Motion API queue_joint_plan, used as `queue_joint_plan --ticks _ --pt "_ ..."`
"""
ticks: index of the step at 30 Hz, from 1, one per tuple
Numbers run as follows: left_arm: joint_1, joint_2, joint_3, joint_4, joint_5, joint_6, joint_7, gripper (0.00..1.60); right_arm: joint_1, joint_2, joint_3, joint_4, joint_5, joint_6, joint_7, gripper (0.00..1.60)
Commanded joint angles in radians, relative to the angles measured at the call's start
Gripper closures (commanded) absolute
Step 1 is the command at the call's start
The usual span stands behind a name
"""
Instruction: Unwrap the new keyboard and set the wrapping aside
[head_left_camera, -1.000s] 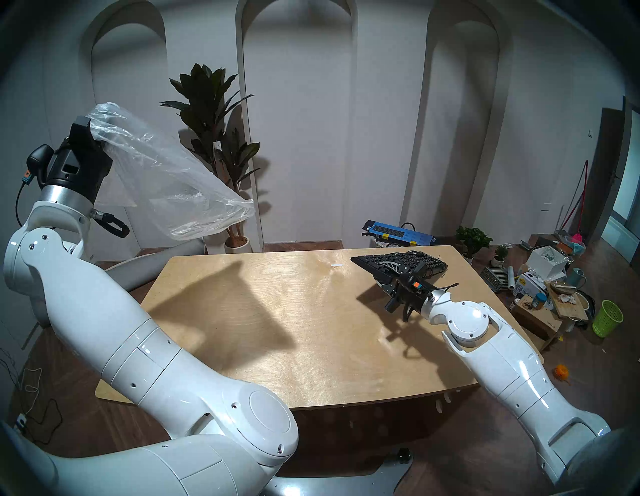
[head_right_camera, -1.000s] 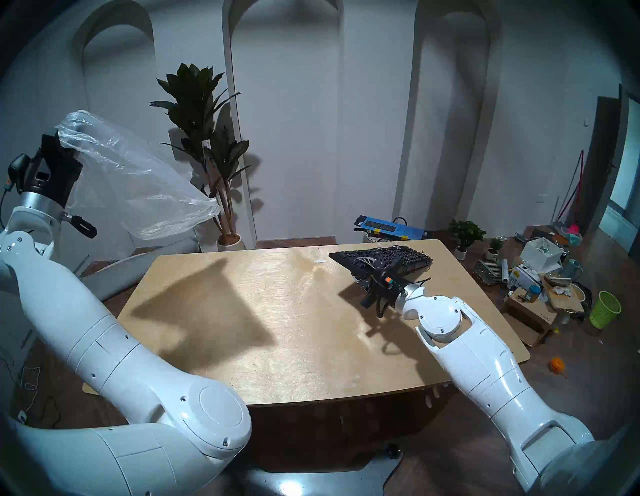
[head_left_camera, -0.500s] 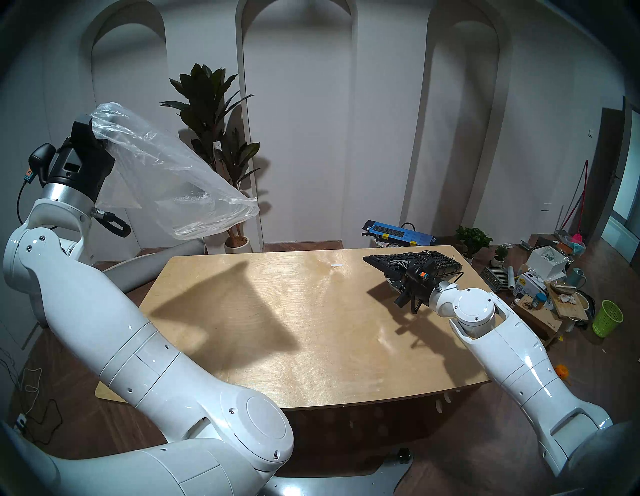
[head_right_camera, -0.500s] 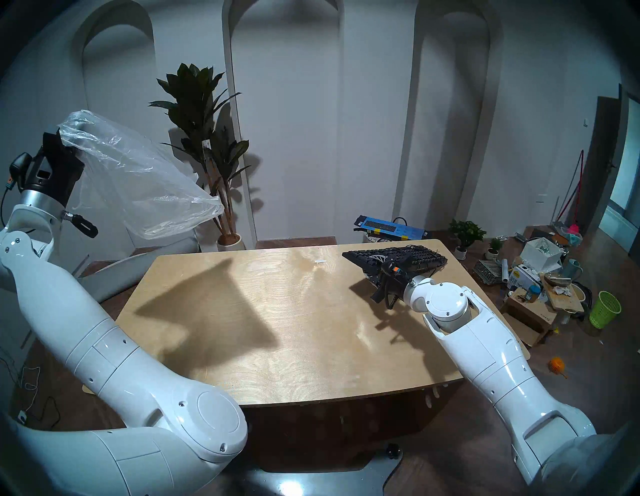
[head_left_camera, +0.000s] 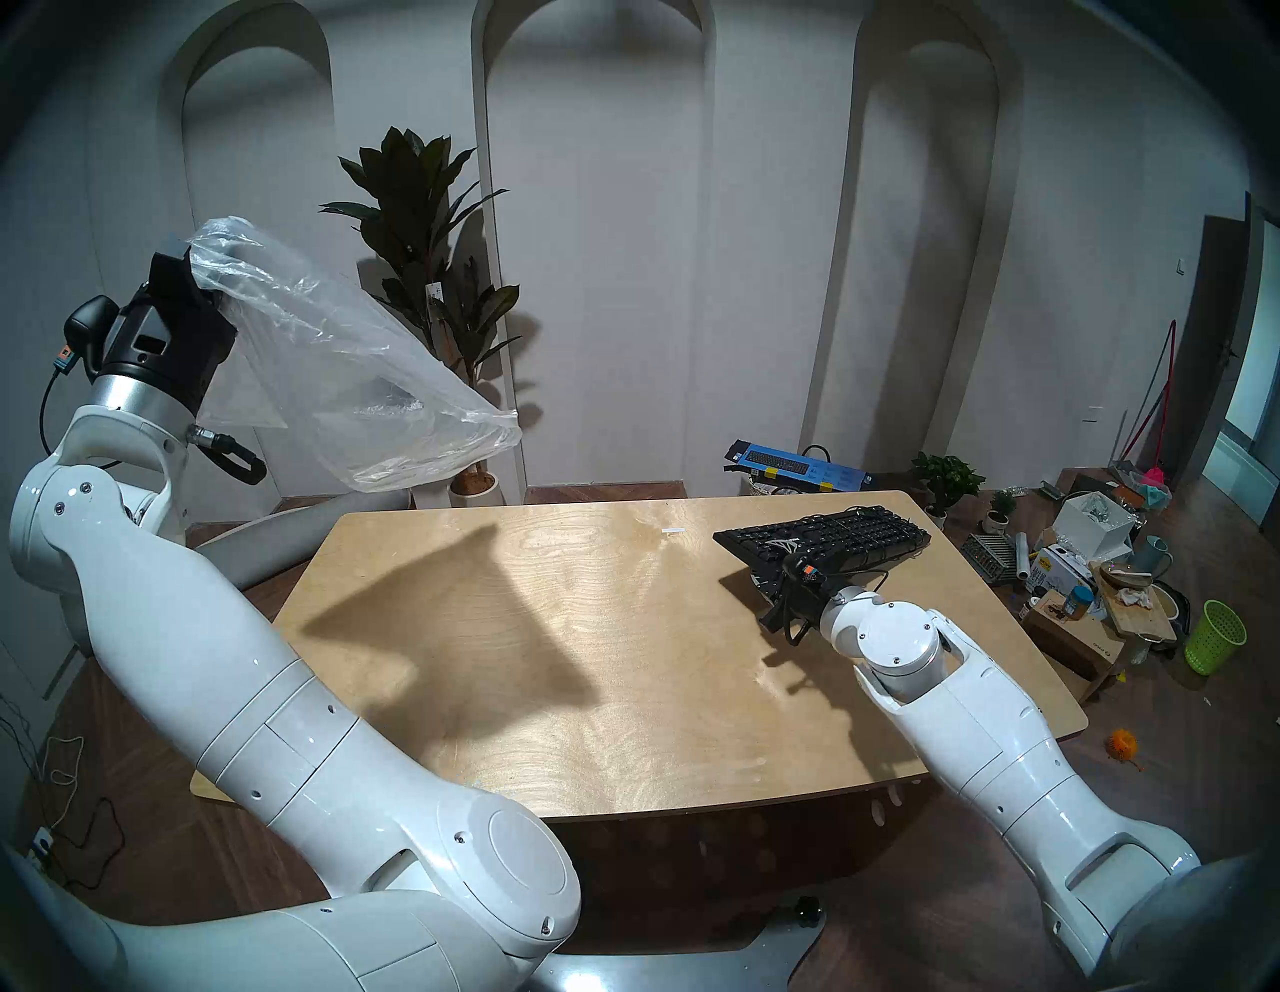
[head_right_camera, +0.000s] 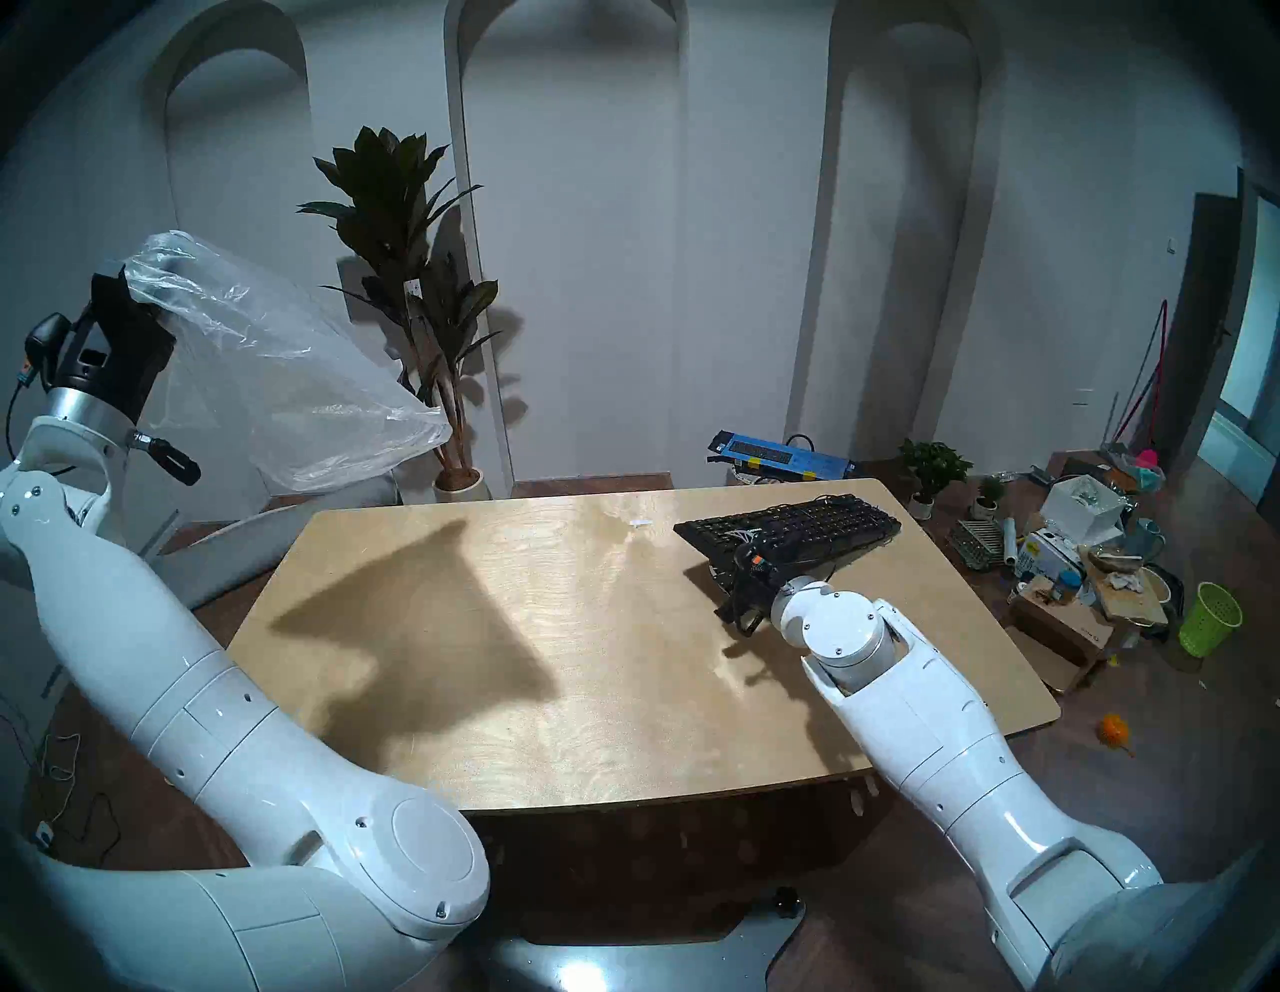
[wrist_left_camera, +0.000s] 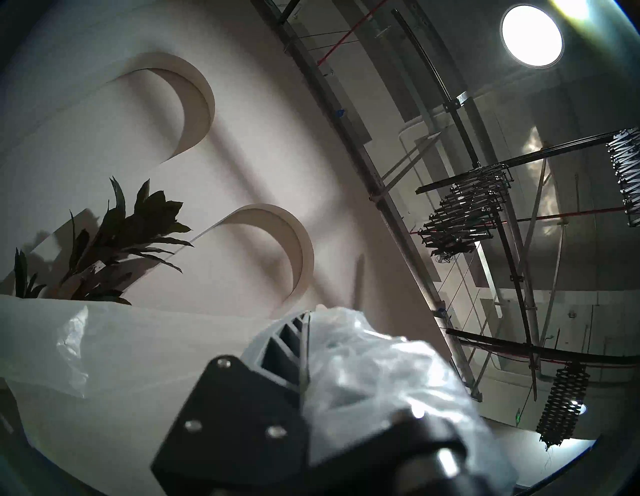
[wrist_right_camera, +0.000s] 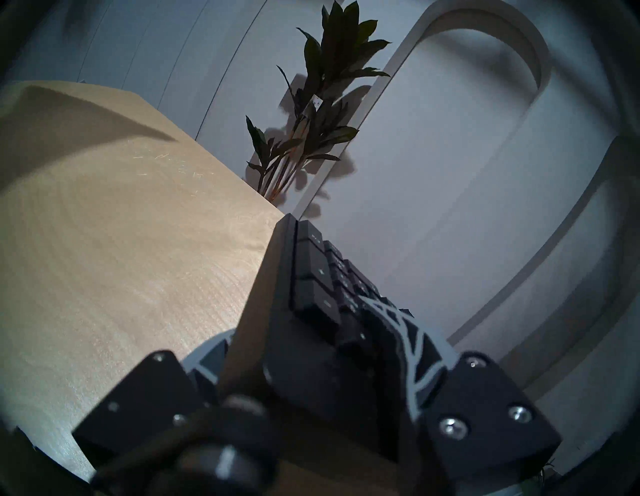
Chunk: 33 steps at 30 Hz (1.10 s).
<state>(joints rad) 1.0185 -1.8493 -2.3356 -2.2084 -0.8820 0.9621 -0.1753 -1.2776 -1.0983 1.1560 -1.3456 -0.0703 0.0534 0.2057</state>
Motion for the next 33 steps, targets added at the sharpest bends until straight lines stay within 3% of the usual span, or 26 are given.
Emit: queue_joint_plan --ticks 1,11,25,28,32,33 --pt "-0.017 0.033 0.009 0.004 -0.047 -0.002 0.01 1.6 -0.02 0.057 -0.033 -0.042 0.004 0.087 0.108 1.6" --pt "-0.014 0.061 0.012 0.01 -0.103 -0.002 0.047 1.6 -0.04 0.078 -0.008 -0.044 0.01 0.111 0.104 1.6" --pt "-0.007 0.076 0.025 0.018 -0.126 -0.002 0.063 1.6 0.0 -0.043 0.03 0.101 0.043 0.156 0.043 1.6" --pt "-0.005 0.079 0.028 0.019 -0.129 -0.002 0.064 1.6 0.008 -0.061 0.03 0.121 0.042 0.145 0.034 1.47" --pt "-0.005 0.083 0.03 0.022 -0.131 -0.002 0.067 1.6 0.024 -0.072 0.028 0.135 0.041 0.14 0.051 1.47" --pt "-0.006 0.085 0.031 0.023 -0.131 -0.002 0.068 1.6 0.027 -0.074 0.027 0.135 0.038 0.135 0.052 1.3"
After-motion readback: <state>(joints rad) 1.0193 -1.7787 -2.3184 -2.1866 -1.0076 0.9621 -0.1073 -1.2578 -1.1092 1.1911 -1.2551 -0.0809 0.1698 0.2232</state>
